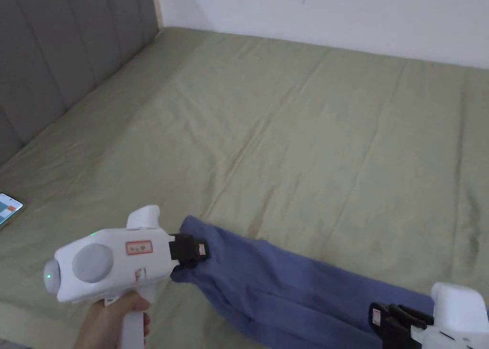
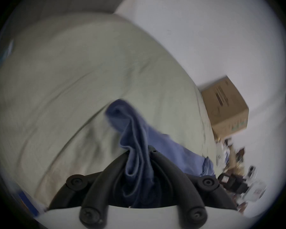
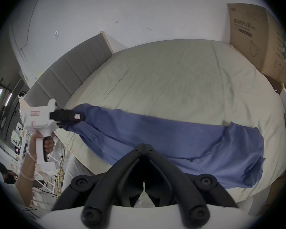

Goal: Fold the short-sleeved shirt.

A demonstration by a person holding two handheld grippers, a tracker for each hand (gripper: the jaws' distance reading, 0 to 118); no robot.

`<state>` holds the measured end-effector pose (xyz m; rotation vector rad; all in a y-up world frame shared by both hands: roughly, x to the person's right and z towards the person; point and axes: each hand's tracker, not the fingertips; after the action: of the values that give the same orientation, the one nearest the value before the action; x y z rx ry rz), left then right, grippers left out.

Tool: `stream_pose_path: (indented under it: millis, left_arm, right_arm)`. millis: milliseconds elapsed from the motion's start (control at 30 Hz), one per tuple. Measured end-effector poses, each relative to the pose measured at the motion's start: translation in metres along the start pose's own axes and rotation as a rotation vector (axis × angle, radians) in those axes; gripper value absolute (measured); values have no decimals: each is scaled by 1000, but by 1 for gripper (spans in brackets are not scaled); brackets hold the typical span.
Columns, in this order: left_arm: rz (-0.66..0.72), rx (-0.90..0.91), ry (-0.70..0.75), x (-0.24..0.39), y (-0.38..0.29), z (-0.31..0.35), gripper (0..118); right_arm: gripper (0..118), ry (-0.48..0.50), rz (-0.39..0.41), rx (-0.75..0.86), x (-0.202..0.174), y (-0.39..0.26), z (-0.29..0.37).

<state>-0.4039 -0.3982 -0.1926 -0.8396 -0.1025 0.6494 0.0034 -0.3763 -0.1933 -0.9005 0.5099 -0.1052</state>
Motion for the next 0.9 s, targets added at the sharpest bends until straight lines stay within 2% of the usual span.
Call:
stream_pose_path:
  millis: [133,200,300,467,500,567,633,667,700,833,900]
  left_arm:
    - [-315,0,-34,96,-1,-3,6]
    - [-473,-55,-116,144,-12,-17,6]
    - [-639,-177,-187,194,-44,-58,6]
    - [-743,-386,-171,230,-108,-145,7]
    - [-732,-427,-140,231,-120,-158,12]
    - [-736,-447,-111,235,-136,-172,46]
    - [-645,-452,-160,231,-133,-169,69]
    - [-554,-450,-202,229,-125,-162,76]
    - [-479,-448,-217,229,-115,-154,79]
    - [-307,-335,-309,208,-74,-114,80]
    - [-226,-282,-311,194,-56,-97,74]
  right_arm:
    - [0,-46,-36,23,22,-6,16]
    - [0,-69,-68,35,37,-11,25]
    - [0,-101,-145,56,60,-21,39]
    - [0,-147,-282,89,95,-36,60]
    - [0,-161,-304,93,101,-38,63]
    - [0,-180,-320,96,110,-42,69]
    - [0,-192,-328,97,117,-44,71]
    - [0,-195,-330,94,119,-45,72]
    - [0,-198,-330,91,120,-46,73]
    - [0,-205,-312,85,118,-48,70]
    - [0,-191,-313,86,116,-50,67]
